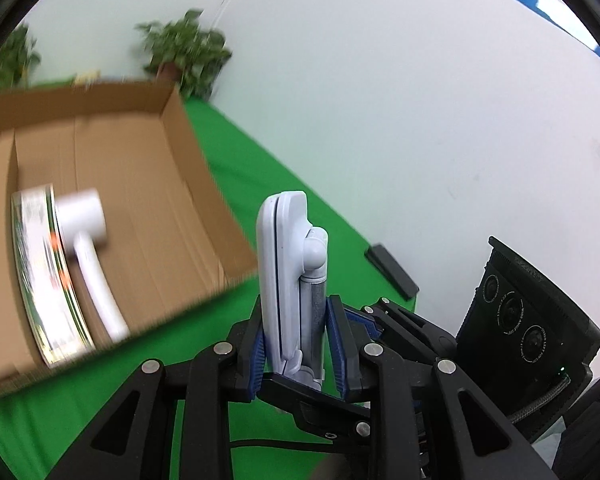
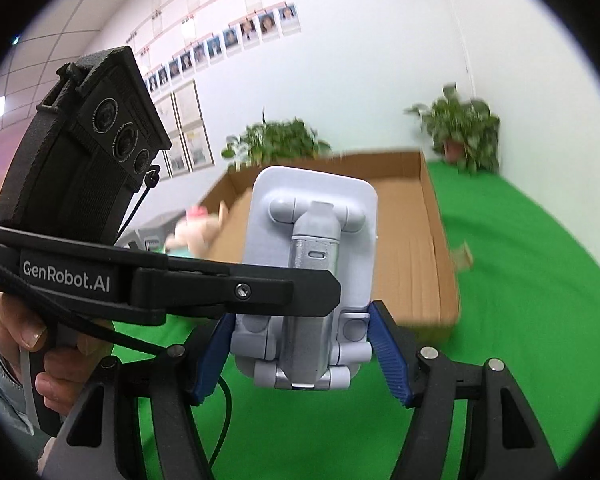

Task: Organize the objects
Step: 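Lift the phone stand and carry it over the tray box, then lower the phone stand into the tray beside the hair dryer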

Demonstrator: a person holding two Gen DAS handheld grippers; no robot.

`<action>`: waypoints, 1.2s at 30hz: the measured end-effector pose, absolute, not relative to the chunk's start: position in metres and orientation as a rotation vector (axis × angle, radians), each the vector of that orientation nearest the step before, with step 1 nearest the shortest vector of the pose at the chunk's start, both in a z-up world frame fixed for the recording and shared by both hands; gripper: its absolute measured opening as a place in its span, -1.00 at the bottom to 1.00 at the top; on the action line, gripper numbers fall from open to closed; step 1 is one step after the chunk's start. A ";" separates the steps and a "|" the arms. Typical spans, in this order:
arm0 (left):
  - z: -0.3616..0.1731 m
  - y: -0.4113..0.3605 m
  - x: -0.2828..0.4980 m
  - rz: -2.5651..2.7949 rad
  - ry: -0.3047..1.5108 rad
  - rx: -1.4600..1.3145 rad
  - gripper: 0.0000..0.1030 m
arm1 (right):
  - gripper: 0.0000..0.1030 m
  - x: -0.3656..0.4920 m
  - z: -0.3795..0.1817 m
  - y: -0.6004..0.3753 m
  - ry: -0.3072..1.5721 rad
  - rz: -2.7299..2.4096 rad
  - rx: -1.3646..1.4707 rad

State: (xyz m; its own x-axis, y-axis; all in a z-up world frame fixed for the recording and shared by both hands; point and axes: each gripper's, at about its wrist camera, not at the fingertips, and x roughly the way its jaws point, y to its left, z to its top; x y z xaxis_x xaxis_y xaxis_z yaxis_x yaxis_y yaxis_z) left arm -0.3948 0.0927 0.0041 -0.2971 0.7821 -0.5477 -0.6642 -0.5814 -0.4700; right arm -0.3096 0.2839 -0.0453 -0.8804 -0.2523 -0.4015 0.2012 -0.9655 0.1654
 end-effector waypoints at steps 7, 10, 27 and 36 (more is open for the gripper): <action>0.072 0.125 -0.395 2.028 -0.114 -0.859 -0.53 | 0.26 -0.338 -0.004 0.287 -0.154 -2.857 0.502; 0.097 0.134 -0.409 2.045 -0.104 -0.845 -0.53 | 0.26 -0.349 0.004 0.290 -0.161 -2.854 0.485; 0.016 0.151 -0.502 2.023 -0.182 -1.069 -0.53 | 0.26 -0.420 -0.041 0.305 -0.290 -2.724 0.793; -0.071 0.152 -0.544 1.961 -0.311 -1.297 -0.53 | 0.26 -0.450 -0.094 0.313 -0.392 -2.605 1.048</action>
